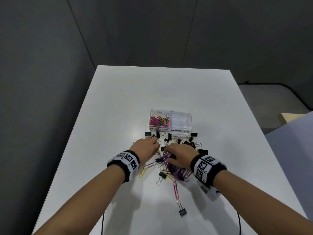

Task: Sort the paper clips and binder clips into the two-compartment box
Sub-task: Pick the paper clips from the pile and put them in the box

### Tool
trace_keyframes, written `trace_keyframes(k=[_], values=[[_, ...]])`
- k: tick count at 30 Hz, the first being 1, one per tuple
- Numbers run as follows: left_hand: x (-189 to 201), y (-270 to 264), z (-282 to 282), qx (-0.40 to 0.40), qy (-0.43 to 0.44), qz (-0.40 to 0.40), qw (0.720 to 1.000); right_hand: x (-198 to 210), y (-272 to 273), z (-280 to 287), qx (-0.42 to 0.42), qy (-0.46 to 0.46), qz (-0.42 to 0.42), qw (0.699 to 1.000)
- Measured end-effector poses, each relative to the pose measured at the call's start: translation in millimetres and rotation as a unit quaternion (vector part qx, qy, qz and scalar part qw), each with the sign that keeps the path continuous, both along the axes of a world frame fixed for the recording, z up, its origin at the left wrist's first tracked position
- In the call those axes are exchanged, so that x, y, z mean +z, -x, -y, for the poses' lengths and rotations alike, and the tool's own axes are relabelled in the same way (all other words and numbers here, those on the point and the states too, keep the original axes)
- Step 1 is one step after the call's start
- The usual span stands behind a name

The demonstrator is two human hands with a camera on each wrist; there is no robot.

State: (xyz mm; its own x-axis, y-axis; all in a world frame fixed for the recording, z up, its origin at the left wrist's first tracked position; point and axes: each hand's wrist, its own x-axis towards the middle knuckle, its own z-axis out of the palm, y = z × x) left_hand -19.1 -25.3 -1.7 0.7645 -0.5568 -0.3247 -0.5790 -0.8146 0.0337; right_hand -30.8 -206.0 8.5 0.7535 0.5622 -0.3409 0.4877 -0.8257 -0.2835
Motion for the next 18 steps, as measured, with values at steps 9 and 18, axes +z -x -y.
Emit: trace_keyframes(k=[9, 18], values=[[4.4, 4.3, -21.1, 0.101, 0.111, 0.022, 0.989, -9.0, 15.7, -19.5, 0.039, 0.04, 0.026, 0.998], [2.0, 18.6, -41.3, 0.193, 0.102, -0.038, 0.975, -4.5, 15.4, -32.9, -0.041, 0.007, 0.042, 0.998]])
